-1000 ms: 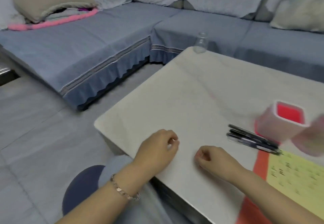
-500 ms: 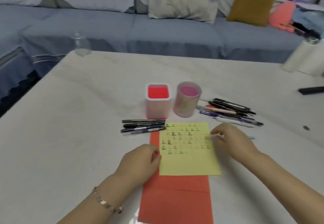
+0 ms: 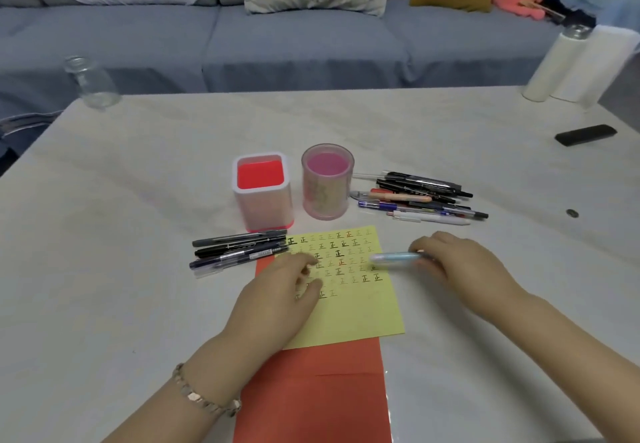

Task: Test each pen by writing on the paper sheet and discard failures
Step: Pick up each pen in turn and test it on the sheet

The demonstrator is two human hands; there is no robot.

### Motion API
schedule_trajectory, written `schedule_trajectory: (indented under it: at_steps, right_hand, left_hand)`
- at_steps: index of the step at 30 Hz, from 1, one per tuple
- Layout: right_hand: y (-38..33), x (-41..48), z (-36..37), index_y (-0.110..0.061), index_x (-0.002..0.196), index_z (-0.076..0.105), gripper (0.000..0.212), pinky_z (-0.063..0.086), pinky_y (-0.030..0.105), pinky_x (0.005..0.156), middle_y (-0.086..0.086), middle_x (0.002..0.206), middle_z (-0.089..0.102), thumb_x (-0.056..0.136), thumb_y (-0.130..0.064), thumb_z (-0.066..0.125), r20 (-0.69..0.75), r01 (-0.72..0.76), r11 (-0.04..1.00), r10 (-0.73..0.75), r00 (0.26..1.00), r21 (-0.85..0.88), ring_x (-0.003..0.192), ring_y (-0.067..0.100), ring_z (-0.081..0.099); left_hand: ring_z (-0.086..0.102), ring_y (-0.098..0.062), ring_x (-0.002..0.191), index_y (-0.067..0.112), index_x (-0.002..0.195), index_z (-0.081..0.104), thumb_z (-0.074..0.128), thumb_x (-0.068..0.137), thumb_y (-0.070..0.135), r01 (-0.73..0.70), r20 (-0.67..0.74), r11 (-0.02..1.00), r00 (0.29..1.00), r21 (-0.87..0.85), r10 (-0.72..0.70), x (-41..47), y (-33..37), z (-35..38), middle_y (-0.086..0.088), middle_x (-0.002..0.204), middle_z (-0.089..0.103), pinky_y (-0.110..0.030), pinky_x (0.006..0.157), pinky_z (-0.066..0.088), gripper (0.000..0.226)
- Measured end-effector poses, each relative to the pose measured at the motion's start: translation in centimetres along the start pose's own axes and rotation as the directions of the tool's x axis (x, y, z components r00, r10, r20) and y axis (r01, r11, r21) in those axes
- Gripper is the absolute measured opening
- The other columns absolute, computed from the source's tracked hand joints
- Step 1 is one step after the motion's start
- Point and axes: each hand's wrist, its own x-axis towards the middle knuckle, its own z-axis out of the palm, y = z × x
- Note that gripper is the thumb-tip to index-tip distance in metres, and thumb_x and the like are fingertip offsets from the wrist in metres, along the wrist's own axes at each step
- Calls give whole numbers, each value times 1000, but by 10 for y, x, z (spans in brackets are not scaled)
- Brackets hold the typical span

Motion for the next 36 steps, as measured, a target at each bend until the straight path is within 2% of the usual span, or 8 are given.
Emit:
schedule_trajectory:
  at_steps: [6, 9, 12, 15, 20, 28, 31, 36]
  right_hand:
    - [-53, -10, -28, -29, 86, 70, 24, 31, 13, 48, -14, 72, 62, 80, -42, 51, -140, 323, 946, -316, 938, 25, 70, 5, 50]
    - [-68, -11, -39, -30, 86, 71, 10, 38, 10, 53, -18, 71, 64, 77, -35, 68, -120, 151, 921, -114, 986, 360, 71, 1, 55]
    - [-78, -9, -39, -19, 79, 68, 9, 45, 17, 47, -6, 58, 65, 73, -15, 73, 10, -98, 431, 201, 980, 897, 47, 8, 54]
    - [-96, -6, -30, -8, 74, 54, 29, 32, 20, 37, -4, 43, 44, 71, -36, 60, 187, -223, 118, 262, 947, 968, 37, 12, 38]
    - [-119, -3, -2, -14, 58, 41, 38, 29, 20, 42, -4, 42, 40, 86, -33, 59, 84, -210, 334, 355, 931, 919, 37, 8, 35]
    - [-125, -5, 2, -14, 57, 34, 40, 30, 17, 43, 7, 53, 37, 87, -26, 57, -34, -114, 333, 407, 913, 936, 44, 7, 33]
    - [-120, -6, -4, -20, 53, 31, 32, 28, 16, 42, 4, 51, 33, 77, -27, 52, -36, -85, 319, 357, 933, 944, 43, 6, 30]
    - [-110, -9, -12, -17, 54, 34, 42, 27, 16, 37, -3, 39, 35, 88, -12, 57, -90, -22, 289, 369, 925, 957, 35, 8, 30]
  left_hand:
    - [45, 1, 103, 29, 124, 52, 54, 90, 39, -263, 61, 960, 961, -97, 269, 4, 30, 5, 16, 112, 53, -21, 91, 37, 35]
    - [48, -4, 88, 28, 111, 59, 50, 94, 34, -254, 69, 960, 962, -118, 263, 0, 28, 4, 15, 94, 58, -28, 79, 41, 21]
    - [52, -7, 82, 32, 107, 57, 46, 94, 39, -240, 28, 956, 968, -170, 248, -6, 24, 3, 12, 89, 61, -31, 76, 43, 19]
    - [55, -8, 81, 42, 113, 48, 38, 87, 49, -261, 4, 948, 964, -182, 266, -10, 23, 5, 10, 89, 63, -32, 74, 45, 28]
    - [50, -7, 81, 26, 109, 50, 36, 89, 39, -285, -3, 928, 956, -239, 293, -18, 29, 9, 10, 93, 57, -30, 73, 42, 28]
    - [42, -8, 55, 29, 83, 36, 22, 87, 50, -332, -65, 929, 943, -162, 326, -18, 33, 17, 10, 60, 40, -16, 50, 29, 26]
    - [42, -12, 53, 21, 101, 48, 17, 84, 56, -330, -9, 930, 943, -165, 333, -15, 32, 16, 7, 53, 41, -19, 48, 28, 50]
    - [44, -7, 55, 36, 93, 30, 27, 85, 58, -337, 27, 933, 939, -125, 342, -15, 27, 3, 9, 62, 51, -19, 52, 30, 24]
